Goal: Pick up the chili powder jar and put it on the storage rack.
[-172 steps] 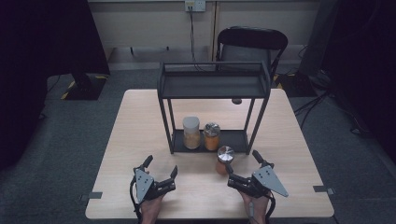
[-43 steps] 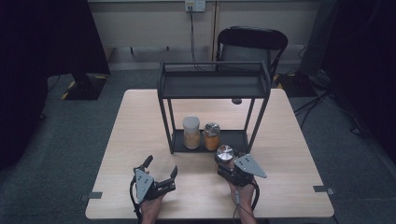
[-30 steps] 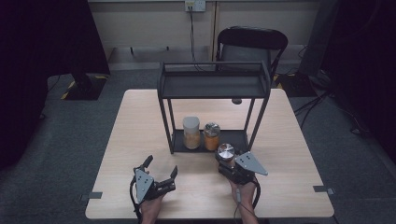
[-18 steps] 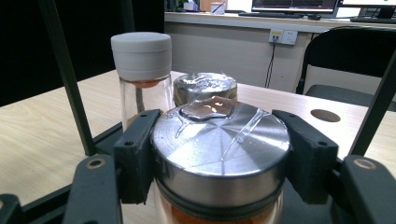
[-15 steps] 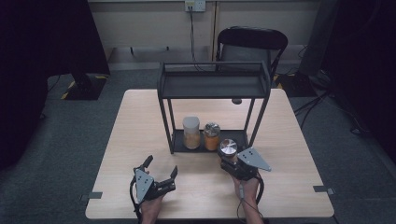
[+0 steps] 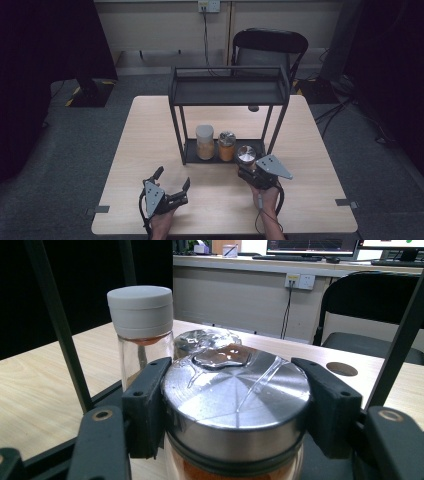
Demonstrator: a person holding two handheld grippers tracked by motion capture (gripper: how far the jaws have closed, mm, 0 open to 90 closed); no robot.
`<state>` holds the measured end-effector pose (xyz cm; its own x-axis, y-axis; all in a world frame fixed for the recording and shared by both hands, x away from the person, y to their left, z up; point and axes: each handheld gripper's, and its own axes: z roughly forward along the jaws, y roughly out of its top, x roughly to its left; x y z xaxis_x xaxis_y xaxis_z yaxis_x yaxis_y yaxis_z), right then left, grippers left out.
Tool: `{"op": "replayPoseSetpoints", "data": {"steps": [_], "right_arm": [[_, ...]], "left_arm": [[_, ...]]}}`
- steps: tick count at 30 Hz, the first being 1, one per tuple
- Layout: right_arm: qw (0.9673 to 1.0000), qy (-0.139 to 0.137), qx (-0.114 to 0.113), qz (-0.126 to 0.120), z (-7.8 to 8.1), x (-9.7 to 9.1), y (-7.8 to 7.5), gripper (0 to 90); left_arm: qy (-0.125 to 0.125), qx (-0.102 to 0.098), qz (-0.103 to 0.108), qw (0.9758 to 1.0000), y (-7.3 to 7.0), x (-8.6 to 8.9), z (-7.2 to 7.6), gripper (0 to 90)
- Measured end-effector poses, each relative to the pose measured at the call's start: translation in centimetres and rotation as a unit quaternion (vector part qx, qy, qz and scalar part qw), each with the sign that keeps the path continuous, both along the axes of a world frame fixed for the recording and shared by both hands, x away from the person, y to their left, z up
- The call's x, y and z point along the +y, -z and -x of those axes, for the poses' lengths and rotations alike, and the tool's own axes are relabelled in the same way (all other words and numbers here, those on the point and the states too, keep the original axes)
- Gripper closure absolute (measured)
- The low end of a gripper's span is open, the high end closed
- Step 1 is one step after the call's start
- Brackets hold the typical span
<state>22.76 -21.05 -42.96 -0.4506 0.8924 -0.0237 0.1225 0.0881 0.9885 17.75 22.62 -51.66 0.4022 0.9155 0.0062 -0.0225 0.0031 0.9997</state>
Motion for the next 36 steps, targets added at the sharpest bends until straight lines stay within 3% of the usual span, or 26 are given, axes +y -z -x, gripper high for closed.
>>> {"op": "replayPoseSetpoints", "data": {"steps": [12,36], "right_arm": [[0.9999,0.01,0.001,-0.01,-1.2,-0.3,-0.6,34.9],[0.9995,0.032,0.0,-0.001,-3.3,0.6,-1.6,34.9]], "left_arm": [[0.0,0.0,0.001,1.0,0.0,0.0,0.0,2.0],[0.0,0.0,0.0,1.0,0.0,0.0,0.0,2.0]]}}
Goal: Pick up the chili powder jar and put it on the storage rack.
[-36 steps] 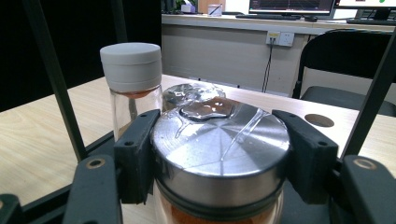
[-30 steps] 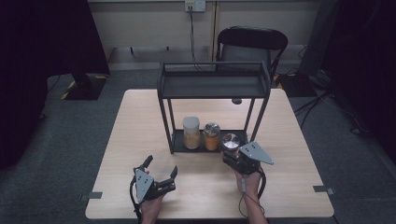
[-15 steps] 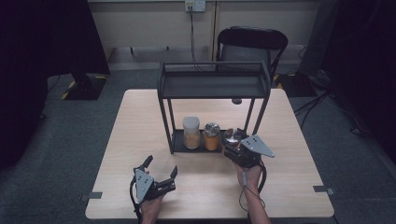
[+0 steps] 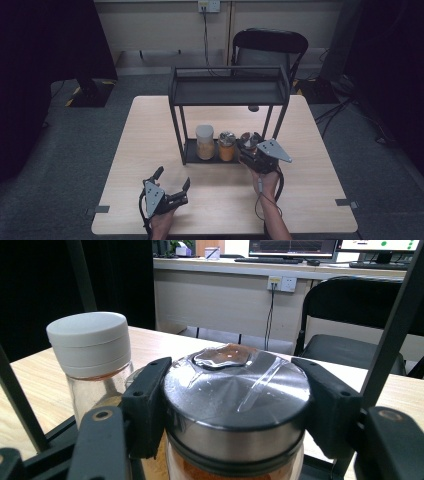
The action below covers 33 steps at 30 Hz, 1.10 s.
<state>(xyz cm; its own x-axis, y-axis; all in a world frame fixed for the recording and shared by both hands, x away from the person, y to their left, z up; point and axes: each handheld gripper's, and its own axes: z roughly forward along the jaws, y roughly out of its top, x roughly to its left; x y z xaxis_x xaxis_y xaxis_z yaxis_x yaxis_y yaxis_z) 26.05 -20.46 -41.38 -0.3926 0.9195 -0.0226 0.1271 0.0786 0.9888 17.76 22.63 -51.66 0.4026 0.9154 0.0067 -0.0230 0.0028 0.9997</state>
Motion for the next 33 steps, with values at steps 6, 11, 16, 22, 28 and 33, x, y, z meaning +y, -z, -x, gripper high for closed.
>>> {"op": "replayPoseSetpoints", "data": {"steps": [6,11,16,22,28,33], "right_arm": [[1.0,0.009,-0.003,-0.002,-0.4,0.4,0.4,34.8],[0.9999,0.014,0.003,-0.001,-1.0,0.6,0.5,34.8],[0.9998,0.015,0.001,0.012,-1.5,1.0,0.2,34.8],[0.9997,0.02,0.006,0.011,-2.0,1.3,0.4,34.8],[0.9996,0.025,0.01,0.01,-2.4,1.5,0.6,34.8],[0.9995,0.028,0.011,0.008,-2.5,1.7,0.8,34.8]], "left_arm": [[0.0,0.0,0.001,1.0,0.0,0.0,0.0,2.0],[0.0,0.0,0.0,1.0,0.0,0.0,0.0,2.0],[0.001,0.0,0.001,1.0,0.0,0.0,0.0,2.0],[0.001,0.0,0.0,1.0,0.0,0.0,0.0,2.0],[0.002,0.0,0.0,1.0,0.0,0.1,0.0,2.0],[0.002,0.0,0.0,1.0,0.0,0.1,0.0,2.1]]}}
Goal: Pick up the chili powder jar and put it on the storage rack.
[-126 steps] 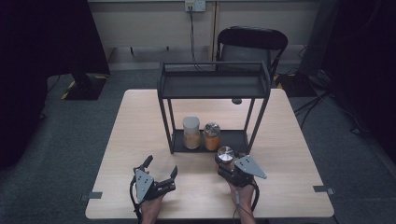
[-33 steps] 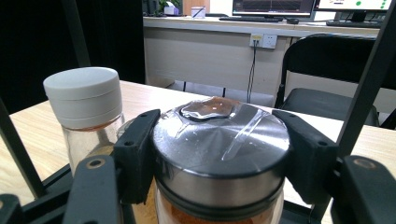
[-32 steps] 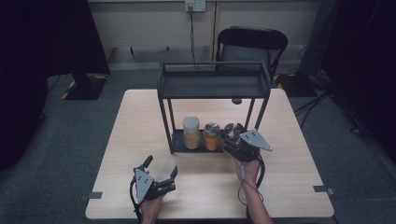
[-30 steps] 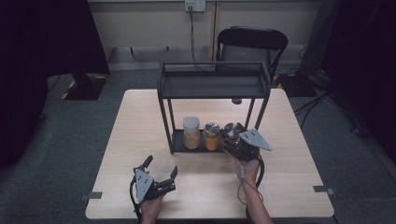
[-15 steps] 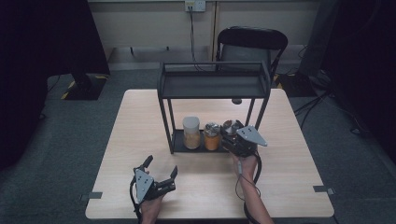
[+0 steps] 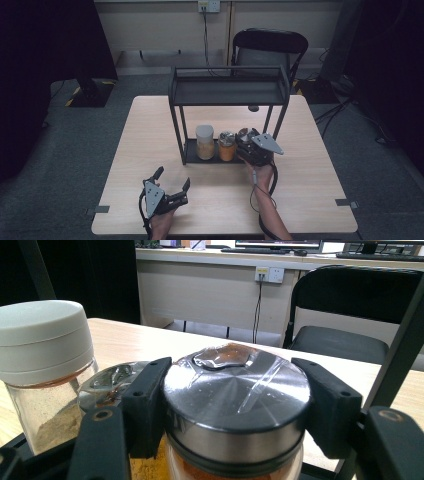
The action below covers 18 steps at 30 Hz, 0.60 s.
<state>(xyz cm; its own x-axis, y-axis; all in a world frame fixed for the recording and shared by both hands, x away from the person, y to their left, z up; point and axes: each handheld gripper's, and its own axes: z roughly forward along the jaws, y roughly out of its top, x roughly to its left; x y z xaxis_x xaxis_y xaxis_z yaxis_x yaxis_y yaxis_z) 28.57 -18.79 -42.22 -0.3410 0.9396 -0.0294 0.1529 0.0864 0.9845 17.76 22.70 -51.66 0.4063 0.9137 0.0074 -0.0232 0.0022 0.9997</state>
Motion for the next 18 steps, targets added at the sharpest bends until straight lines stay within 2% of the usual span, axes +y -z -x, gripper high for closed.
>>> {"op": "replayPoseSetpoints", "data": {"steps": [5,18], "right_arm": [[1.0,0.003,0.005,-0.006,-0.21,-0.03,0.13,34.8],[0.9999,0.004,0.009,0.001,-0.6,-0.11,0.82,34.8]], "left_arm": [[0.0,0.0,0.001,1.0,0.01,-0.01,0.01,2.0],[0.001,0.0,0.0,1.0,0.01,0.03,0.0,2.0]]}}
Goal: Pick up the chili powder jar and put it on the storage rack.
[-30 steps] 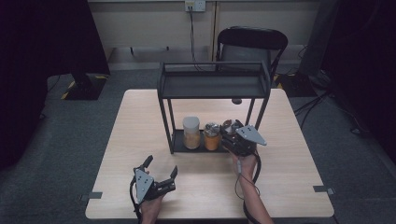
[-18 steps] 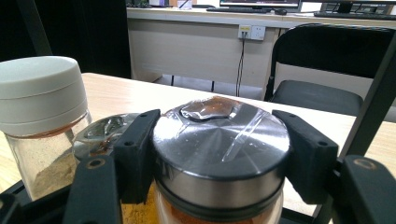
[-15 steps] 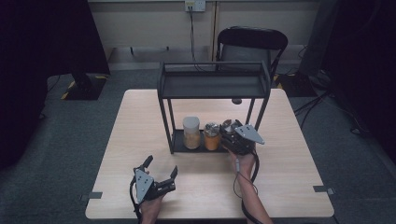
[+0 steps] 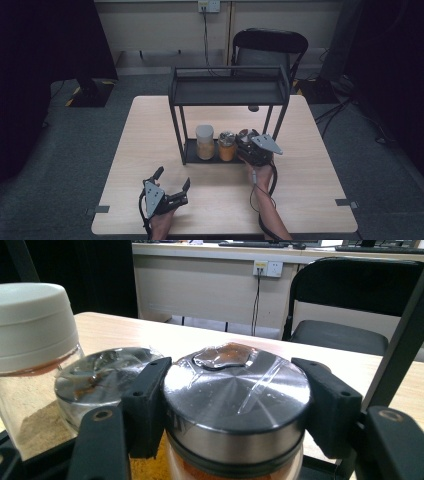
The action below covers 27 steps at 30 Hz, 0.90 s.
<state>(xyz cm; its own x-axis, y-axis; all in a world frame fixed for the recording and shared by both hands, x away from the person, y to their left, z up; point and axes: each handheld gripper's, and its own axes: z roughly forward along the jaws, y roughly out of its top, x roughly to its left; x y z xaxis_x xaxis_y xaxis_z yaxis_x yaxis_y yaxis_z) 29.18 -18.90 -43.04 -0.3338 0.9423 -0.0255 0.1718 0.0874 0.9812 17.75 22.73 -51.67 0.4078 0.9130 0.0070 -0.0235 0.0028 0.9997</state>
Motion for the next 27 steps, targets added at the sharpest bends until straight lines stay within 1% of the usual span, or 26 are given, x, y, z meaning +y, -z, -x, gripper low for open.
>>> {"op": "replayPoseSetpoints", "data": {"steps": [4,6,13,15,22,27], "right_arm": [[1.0,0.002,0.0,0.003,-0.05,0.1,0.14,34.8],[1.0,0.002,0.001,-0.001,-0.12,0.02,0.21,34.8],[1.0,0.005,0.004,-0.001,-0.13,0.07,0.4,34.7],[1.0,0.005,0.007,-0.004,-0.18,0.01,0.42,34.7],[1.0,0.005,0.008,0.0,-0.18,0.06,0.52,34.7],[0.9999,0.006,0.01,-0.002,-0.2,0.06,0.7,34.7]], "left_arm": [[0.0,0.0,0.001,1.0,0.01,-0.01,0.01,2.0],[0.0,0.0,0.0,1.0,0.0,0.01,0.01,2.0],[0.0,0.0,0.0,1.0,0.0,0.0,0.01,2.0],[0.0,0.0,0.001,1.0,0.01,-0.02,0.02,2.0],[0.0,0.0,0.001,1.0,0.01,-0.01,0.02,2.0],[0.0,0.0,0.001,1.0,0.0,-0.01,0.02,2.0]]}}
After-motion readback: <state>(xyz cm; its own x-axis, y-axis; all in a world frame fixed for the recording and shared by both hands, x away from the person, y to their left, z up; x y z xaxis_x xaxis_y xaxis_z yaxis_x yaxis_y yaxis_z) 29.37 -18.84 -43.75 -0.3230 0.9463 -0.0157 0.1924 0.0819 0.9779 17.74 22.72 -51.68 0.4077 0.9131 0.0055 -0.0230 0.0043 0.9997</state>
